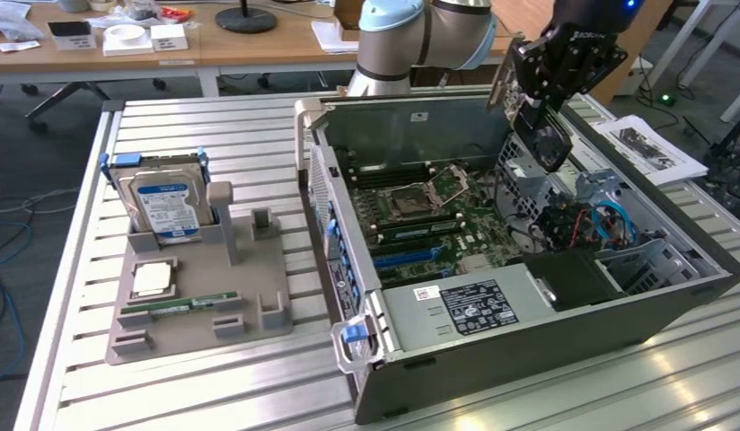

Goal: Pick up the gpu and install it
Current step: 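Insert the gpu into the slot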

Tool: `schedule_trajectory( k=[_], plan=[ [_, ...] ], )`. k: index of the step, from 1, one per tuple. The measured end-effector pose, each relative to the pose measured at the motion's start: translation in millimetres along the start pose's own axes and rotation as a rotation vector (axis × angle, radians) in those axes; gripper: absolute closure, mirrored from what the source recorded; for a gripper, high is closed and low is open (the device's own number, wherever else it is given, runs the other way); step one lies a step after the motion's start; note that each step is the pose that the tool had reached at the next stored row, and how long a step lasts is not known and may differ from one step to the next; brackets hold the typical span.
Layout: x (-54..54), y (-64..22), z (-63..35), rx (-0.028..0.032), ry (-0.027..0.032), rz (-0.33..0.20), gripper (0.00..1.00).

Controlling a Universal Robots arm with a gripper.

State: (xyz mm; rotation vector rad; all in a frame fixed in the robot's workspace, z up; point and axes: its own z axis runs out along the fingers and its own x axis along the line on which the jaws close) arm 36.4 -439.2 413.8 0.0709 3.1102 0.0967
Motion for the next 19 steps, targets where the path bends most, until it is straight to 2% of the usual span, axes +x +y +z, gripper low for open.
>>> schedule_trajectory(
  k=[3, 19],
  plan=[
    [0.0, 0.0, 0.3, -0.0009, 0.0018, -0.029, 0.73],
    [0.0, -0.1, 2.4, -0.0089, 0.0202, -0.320, 0.73]
  ],
)
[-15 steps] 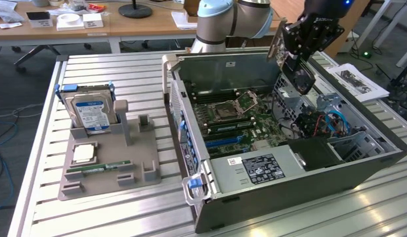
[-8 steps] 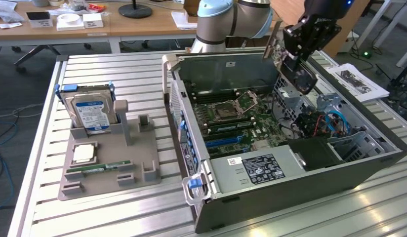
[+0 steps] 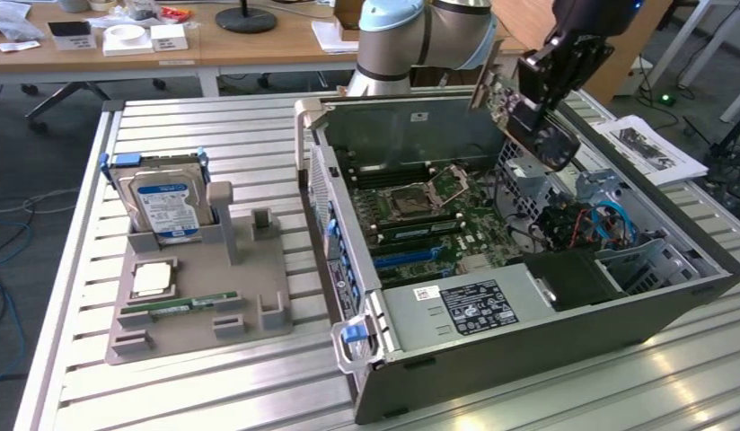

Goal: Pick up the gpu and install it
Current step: 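Insert the gpu into the slot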

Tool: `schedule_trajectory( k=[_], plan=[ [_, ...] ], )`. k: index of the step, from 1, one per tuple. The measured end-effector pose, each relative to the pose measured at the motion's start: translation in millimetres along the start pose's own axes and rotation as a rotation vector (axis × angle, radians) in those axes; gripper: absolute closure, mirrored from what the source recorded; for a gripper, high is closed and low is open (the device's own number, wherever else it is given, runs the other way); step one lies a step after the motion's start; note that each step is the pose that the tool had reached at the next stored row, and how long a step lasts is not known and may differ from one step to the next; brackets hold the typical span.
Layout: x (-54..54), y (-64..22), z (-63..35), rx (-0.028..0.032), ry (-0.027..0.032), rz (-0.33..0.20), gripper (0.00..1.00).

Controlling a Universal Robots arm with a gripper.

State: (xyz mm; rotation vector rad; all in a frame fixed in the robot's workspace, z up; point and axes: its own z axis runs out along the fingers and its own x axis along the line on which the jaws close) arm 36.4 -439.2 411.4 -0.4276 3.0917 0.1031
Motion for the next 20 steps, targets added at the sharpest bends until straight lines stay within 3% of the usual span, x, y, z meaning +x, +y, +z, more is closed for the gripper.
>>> schedule_trajectory(
  k=[20],
  plan=[
    [0.1, -0.2, 2.6, -0.0101, 0.0229, -0.363, 0.73]
  ],
)
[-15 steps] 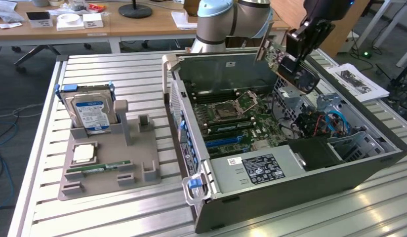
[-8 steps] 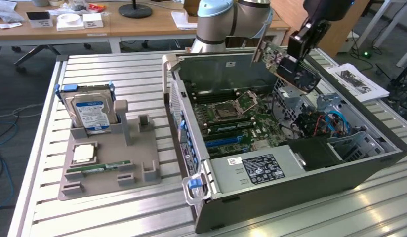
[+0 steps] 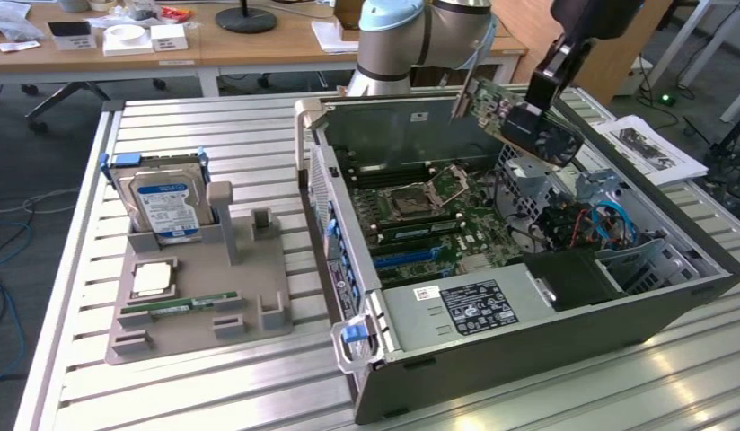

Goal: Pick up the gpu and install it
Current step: 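Insert the gpu into the slot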

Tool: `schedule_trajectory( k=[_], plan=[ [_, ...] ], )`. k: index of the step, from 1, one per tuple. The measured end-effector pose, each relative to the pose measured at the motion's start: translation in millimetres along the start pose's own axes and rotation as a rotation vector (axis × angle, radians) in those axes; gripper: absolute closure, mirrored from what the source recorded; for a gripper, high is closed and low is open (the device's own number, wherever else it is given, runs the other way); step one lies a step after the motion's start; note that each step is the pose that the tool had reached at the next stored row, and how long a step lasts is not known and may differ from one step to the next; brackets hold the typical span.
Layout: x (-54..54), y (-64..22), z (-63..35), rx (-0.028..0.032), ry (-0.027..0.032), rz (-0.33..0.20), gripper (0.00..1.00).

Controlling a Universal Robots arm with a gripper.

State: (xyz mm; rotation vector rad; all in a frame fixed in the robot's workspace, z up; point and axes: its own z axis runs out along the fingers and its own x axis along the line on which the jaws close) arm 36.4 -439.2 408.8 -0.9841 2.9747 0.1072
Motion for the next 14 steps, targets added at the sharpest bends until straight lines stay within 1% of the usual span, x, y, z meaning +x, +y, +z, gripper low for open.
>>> schedule_trajectory(
  k=[14],
  plan=[
    [0.0, -0.1, 1.3, -0.0068, 0.0156, -0.248, 0.73]
  ],
)
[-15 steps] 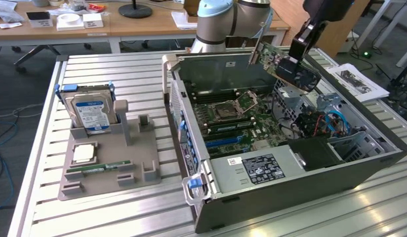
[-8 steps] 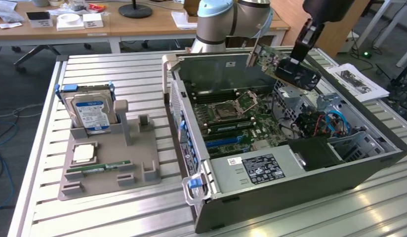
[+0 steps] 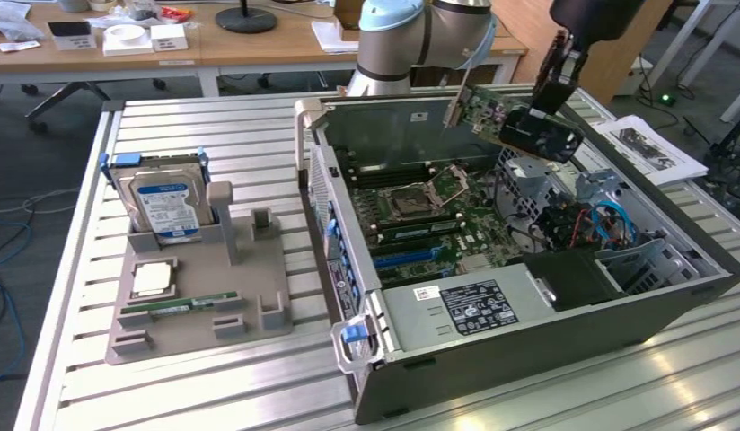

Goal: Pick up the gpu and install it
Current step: 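Insert the gpu into the slot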

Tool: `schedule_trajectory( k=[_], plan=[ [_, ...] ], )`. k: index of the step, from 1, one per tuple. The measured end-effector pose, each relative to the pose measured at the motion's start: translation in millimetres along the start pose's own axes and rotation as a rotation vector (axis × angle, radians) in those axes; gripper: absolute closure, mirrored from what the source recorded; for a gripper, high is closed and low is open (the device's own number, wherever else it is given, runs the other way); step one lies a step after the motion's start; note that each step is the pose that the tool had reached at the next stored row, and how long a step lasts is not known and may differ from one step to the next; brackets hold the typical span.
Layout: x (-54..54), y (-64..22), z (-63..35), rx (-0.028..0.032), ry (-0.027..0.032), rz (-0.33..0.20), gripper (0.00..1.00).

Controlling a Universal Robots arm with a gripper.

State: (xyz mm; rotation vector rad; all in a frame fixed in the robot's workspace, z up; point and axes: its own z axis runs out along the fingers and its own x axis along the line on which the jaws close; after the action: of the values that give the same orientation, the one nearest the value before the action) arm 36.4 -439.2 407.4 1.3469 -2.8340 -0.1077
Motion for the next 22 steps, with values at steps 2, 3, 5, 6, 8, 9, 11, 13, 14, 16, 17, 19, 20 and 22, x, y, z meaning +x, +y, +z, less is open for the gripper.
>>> schedule_trajectory(
  k=[2, 3, 5, 6, 8, 9, 11, 13, 14, 16, 17, 19, 20, 22],
  plan=[
    [0.0, 0.0, 0.2, -0.0010, 0.0020, -0.033, 0.73],
    [0.0, 0.0, 0.4, -0.0015, 0.0030, -0.050, 0.73],
    [0.0, 0.0, 0.7, -0.0025, 0.0053, -0.087, 0.73],
    [0.0, 0.0, 0.7, -0.0029, 0.0065, -0.104, 0.73],
    [0.0, 0.0, 0.9, -0.0037, 0.0085, -0.133, 0.73],
    [0.0, 0.0, 1.0, -0.0042, 0.0093, -0.148, 0.73],
    [0.0, -0.1, 1.3, -0.0051, 0.0112, -0.180, 0.73],
    [0.0, -0.1, 1.5, -0.0059, 0.0133, -0.212, 0.73],
    [0.0, -0.1, 1.6, -0.0064, 0.0143, -0.228, 0.73],
    [0.0, -0.1, 1.8, -0.0073, 0.0164, -0.261, 0.73],
    [0.0, -0.1, 2.0, -0.0079, 0.0175, -0.279, 0.73],
    [0.0, -0.1, 2.2, -0.0087, 0.0197, -0.313, 0.73],
    [0.1, -0.1, 2.4, -0.0092, 0.0207, -0.330, 0.73],
    [0.1, -0.1, 2.7, -0.0101, 0.0229, -0.364, 0.73]
  ],
)
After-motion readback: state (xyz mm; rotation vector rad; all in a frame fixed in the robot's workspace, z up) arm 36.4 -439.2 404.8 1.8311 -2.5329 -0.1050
